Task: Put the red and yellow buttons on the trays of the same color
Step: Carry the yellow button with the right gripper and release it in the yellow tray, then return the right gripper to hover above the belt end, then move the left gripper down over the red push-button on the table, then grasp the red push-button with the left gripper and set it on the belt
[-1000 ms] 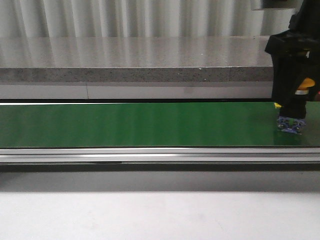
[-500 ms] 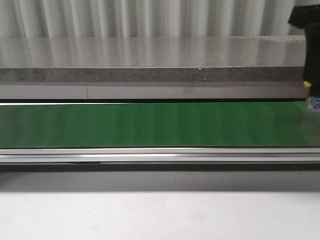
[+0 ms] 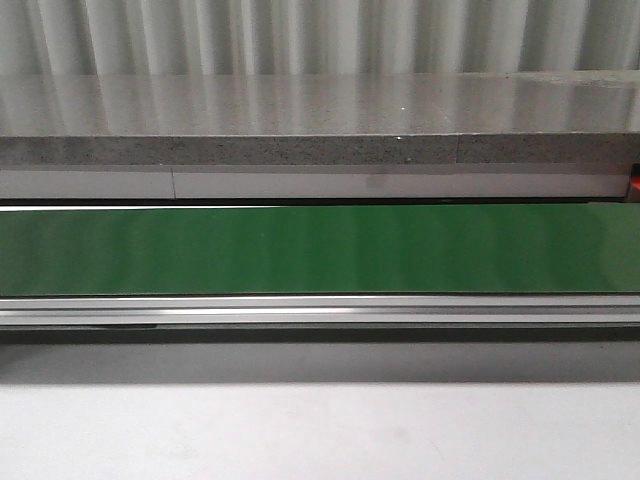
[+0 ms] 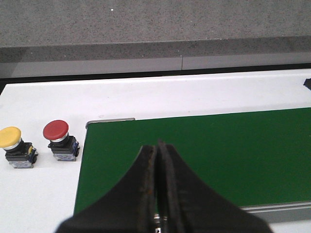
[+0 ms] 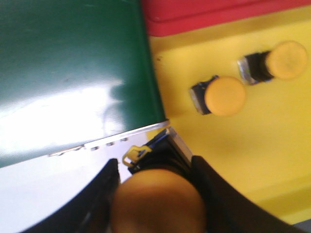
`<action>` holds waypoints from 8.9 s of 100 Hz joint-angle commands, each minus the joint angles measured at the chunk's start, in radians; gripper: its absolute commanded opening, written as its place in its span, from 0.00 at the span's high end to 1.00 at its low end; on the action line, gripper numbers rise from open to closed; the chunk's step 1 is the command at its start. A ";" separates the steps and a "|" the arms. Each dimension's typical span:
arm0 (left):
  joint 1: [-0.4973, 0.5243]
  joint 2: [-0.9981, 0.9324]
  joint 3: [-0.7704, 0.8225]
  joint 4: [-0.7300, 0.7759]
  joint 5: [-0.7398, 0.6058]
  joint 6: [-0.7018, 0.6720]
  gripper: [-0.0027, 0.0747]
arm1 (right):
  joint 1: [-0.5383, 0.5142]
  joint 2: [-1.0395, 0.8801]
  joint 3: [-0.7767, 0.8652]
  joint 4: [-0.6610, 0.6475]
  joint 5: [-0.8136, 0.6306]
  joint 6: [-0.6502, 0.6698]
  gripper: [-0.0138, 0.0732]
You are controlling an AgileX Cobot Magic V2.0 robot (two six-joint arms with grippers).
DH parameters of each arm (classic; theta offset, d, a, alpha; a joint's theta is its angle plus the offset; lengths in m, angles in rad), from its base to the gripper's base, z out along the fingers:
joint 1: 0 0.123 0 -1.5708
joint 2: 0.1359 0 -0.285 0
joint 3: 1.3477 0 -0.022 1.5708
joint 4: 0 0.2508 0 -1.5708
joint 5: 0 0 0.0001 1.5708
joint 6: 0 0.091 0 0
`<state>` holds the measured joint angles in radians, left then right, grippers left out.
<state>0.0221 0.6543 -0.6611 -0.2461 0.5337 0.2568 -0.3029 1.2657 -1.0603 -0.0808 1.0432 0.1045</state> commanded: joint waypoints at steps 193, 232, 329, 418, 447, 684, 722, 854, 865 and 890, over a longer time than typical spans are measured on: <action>-0.007 -0.001 -0.027 -0.020 -0.073 -0.002 0.99 | -0.183 0.067 0.364 -0.138 -0.468 0.277 0.62; -0.007 -0.001 -0.027 -0.020 -0.073 -0.002 0.99 | -0.183 0.082 0.364 -0.123 -0.448 0.277 0.49; -0.007 -0.001 -0.027 -0.020 -0.073 -0.002 0.99 | 0.129 -0.313 0.308 -0.116 -0.418 0.202 0.21; -0.007 -0.001 -0.027 -0.020 -0.076 -0.002 0.99 | 0.338 -0.573 0.310 -0.117 -0.368 0.127 0.92; -0.007 -0.001 -0.027 -0.020 -0.074 -0.002 0.54 | 0.338 -0.573 0.310 -0.117 -0.368 0.127 0.92; 0.278 1.204 -0.643 -0.020 -0.088 -0.296 0.22 | 0.338 -0.573 0.310 -0.117 -0.368 0.127 0.92; 0.278 1.223 -0.644 -0.020 -0.097 -0.296 0.46 | 0.338 -0.573 0.310 -0.117 -0.368 0.127 0.92; 0.085 0.727 -0.343 -0.007 -0.049 -0.186 0.99 | 0.338 -0.573 0.310 -0.117 -0.368 0.127 0.92; 0.085 0.754 -0.341 -0.007 -0.049 -0.186 0.99 | 0.338 -0.573 0.310 -0.117 -0.368 0.127 0.92; 0.085 0.824 -0.341 -0.008 -0.028 -0.186 0.99 | 0.338 -0.573 0.310 -0.117 -0.368 0.127 0.92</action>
<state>0.1133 1.4970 -0.9771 -0.2326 0.5470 0.0688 0.0337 0.6956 -0.7218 -0.1833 0.7332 0.2390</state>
